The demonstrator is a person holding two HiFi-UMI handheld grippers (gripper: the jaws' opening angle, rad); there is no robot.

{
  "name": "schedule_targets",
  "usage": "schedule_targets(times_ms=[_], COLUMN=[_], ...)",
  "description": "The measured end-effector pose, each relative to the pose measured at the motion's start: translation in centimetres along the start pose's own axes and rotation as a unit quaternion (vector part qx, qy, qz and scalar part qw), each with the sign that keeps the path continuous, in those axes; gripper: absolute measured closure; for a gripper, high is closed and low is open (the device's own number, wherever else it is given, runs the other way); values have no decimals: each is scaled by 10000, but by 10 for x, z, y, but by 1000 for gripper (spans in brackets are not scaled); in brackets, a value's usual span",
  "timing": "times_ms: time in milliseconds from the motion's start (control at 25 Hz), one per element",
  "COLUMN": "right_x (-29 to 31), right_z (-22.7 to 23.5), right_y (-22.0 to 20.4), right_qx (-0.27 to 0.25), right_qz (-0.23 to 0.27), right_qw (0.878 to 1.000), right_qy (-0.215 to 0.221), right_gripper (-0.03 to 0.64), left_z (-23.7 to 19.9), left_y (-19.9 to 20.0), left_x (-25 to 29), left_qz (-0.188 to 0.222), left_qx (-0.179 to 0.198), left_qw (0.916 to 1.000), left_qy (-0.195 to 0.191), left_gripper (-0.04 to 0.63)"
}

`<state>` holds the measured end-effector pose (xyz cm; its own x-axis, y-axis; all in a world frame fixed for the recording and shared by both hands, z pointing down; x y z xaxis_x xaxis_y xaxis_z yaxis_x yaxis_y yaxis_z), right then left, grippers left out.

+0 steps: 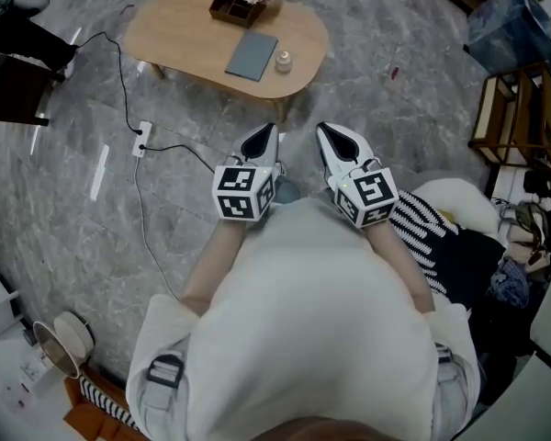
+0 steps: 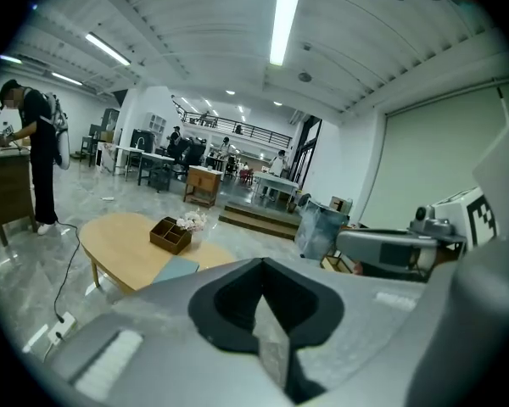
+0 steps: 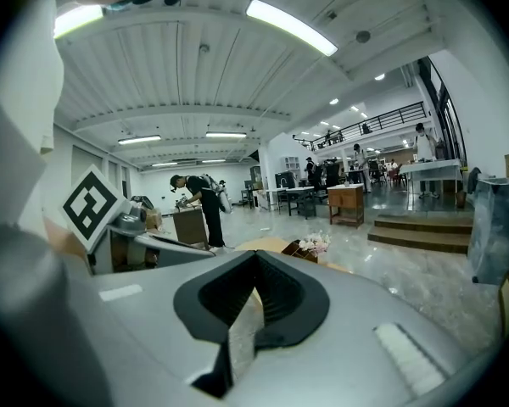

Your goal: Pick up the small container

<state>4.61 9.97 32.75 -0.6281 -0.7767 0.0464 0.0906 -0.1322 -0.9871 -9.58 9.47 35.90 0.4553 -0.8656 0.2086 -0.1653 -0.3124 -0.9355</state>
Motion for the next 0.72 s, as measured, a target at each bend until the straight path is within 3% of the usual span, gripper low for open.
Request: schedule_targets(times_ms=[720], right_x=[101], right_z=[53], right_y=[1], right_qx=[99], right_qz=[18], right_qw=[9986], right_qy=[-523], right_gripper=[615], left_z=[-77], left_y=[31], left_x=[95], left_qz=[-158], left_qx=[111], left_qw=[9994], left_qy=[-275], left_gripper=[594])
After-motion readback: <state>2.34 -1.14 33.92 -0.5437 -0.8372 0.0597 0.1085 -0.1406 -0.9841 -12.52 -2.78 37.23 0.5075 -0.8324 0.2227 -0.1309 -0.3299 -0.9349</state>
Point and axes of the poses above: the fingertips, and each gripper's own axes: x forward along the fingers, z to its right, y out of its top, the point moved 5 cm from there along -x, backward along the fingers, and after that the axes turned 13 degrees about z, right-handed, at the moved point
